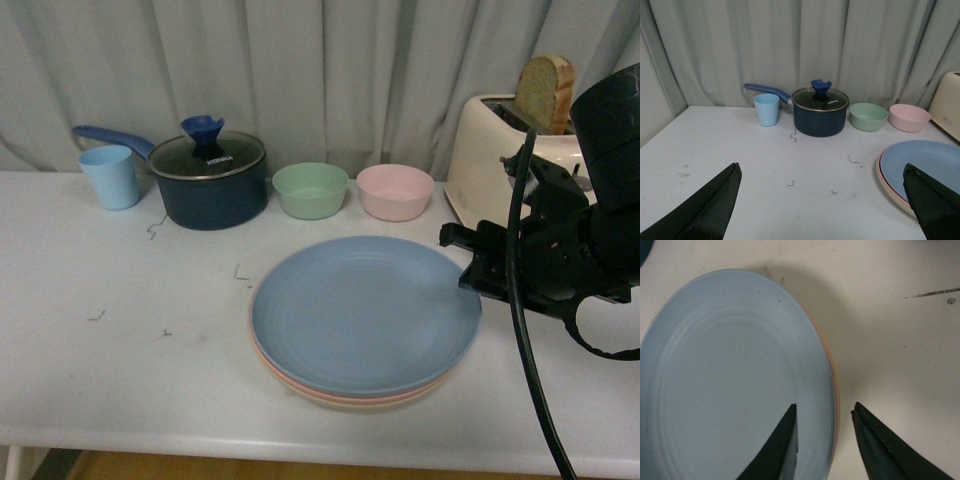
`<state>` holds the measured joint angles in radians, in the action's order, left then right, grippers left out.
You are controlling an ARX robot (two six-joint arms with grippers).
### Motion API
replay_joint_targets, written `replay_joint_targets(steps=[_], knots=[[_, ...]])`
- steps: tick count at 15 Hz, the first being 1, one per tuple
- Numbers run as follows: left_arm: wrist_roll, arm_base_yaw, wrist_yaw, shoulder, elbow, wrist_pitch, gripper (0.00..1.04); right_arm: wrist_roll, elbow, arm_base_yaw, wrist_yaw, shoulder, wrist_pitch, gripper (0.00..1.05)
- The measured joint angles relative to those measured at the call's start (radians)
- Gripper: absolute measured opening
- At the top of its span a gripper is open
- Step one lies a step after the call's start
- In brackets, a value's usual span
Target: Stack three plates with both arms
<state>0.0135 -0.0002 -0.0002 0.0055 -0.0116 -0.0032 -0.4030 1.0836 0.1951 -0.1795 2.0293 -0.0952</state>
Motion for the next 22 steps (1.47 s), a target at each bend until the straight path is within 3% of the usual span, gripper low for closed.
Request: replay_joint_targets(steps=[3, 6, 7, 8, 9, 11, 13, 15, 19, 22], knots=[[0.0, 0.0, 0.0, 0.0, 0.0, 0.0, 0.98, -0.005, -0.035, -0.014, -0.008, -0.025, -0.04, 0.63], [0.0, 0.0, 0.0, 0.0, 0.0, 0.0, 0.98, 0.004, -0.203, -0.053, 0.052, -0.225, -0.145, 0.99], [0.0, 0.0, 0.0, 0.0, 0.0, 0.0, 0.98, 0.048, -0.244, -0.05, 0.121, -0.214, -0.38, 0.96], [0.0, 0.0, 0.003, 0.0, 0.0, 0.0, 0.98, 0.15, -0.335, -0.05, 0.237, -0.181, -0.661, 0.85], [0.0, 0.001, -0.003, 0.0, 0.0, -0.002, 0.98, 0.24, -0.48, -0.051, 0.291, -0.178, -0.856, 0.74], [0.0, 0.0, -0.002, 0.0, 0.0, -0.002, 0.98, 0.353, -0.646, -0.081, 0.294, -0.283, -1.15, 0.5], [0.0, 0.0, 0.0, 0.0, 0.0, 0.0, 0.98, 0.379, -0.738, -0.105, 0.279, -0.453, -1.185, 0.25], [0.0, 0.0, 0.0, 0.0, 0.0, 0.0, 0.98, 0.389, -0.837, -0.113, 0.257, -0.528, -1.069, 0.01], [0.0, 0.0, 0.0, 0.0, 0.0, 0.0, 0.98, 0.396, -0.942, -0.198, 0.189, -0.801, -0.969, 0.02], [0.0, 0.0, 0.0, 0.0, 0.0, 0.0, 0.98, 0.397, -0.999, -0.195, 0.183, -0.973, -0.875, 0.02]])
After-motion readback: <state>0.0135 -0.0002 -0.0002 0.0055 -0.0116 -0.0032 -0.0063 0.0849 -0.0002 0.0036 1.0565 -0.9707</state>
